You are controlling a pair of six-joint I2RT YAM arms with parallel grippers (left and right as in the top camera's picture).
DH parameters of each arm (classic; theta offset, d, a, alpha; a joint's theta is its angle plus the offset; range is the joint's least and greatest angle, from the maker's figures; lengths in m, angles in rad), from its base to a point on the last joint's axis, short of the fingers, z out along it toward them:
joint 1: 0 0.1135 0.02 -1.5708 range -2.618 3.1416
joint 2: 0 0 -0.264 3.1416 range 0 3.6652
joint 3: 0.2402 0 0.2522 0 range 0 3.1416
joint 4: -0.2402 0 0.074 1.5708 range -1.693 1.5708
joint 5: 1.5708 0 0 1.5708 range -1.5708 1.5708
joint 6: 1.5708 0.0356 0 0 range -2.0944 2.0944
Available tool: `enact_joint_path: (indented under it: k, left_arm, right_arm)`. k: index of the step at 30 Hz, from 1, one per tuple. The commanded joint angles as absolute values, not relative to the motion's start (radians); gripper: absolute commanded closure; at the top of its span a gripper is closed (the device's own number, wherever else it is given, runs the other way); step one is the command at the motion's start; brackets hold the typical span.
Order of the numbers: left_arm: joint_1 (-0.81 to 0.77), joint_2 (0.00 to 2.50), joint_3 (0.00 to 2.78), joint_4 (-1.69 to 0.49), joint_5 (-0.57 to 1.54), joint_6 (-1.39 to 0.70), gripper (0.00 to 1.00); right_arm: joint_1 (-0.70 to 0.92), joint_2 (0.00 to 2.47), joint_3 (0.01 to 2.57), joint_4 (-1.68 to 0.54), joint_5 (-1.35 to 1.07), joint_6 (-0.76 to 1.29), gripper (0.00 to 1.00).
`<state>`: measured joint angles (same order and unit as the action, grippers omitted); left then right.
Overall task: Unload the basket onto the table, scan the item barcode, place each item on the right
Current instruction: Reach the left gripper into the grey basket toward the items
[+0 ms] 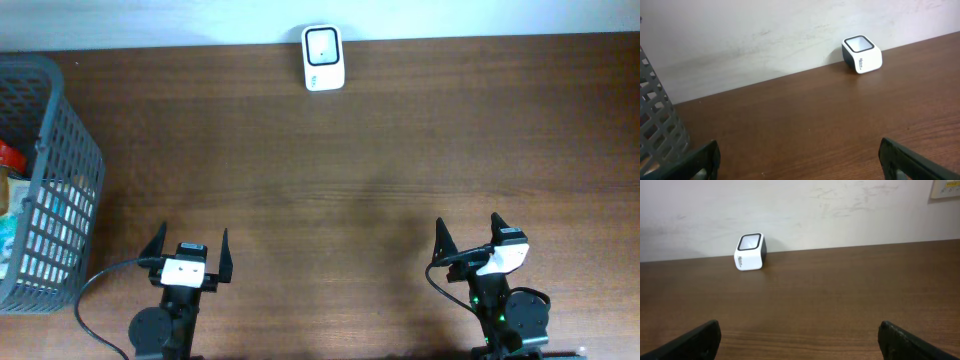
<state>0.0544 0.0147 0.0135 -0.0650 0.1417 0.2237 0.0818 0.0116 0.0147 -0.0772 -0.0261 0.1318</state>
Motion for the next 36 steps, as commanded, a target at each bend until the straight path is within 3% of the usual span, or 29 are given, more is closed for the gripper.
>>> enact_joint_path:
  k: [1, 26, 30, 36]
  left_arm:
    - [-0.026, 0.007, 0.009, -0.069, 0.134, 0.215, 0.01]
    - [-0.023, 0.007, 0.009, -0.076, 0.062, 0.244, 0.01]
    - [-0.023, 0.017, 0.046, -0.039, 0.063, 0.142, 0.01]
    - [-0.023, 0.348, 0.326, -0.040, 0.066, 0.143, 0.01]
  right_arm:
    - [0.078, 0.004, 0.006, -0.078, -0.021, 0.136, 0.01]
    - [0.078, 0.004, 0.006, -0.078, -0.021, 0.136, 0.01]
    - [0.078, 0.003, 0.006, -0.078, -0.021, 0.136, 0.01]
    - [0.078, 0.004, 0.006, -0.078, -0.021, 0.136, 0.01]
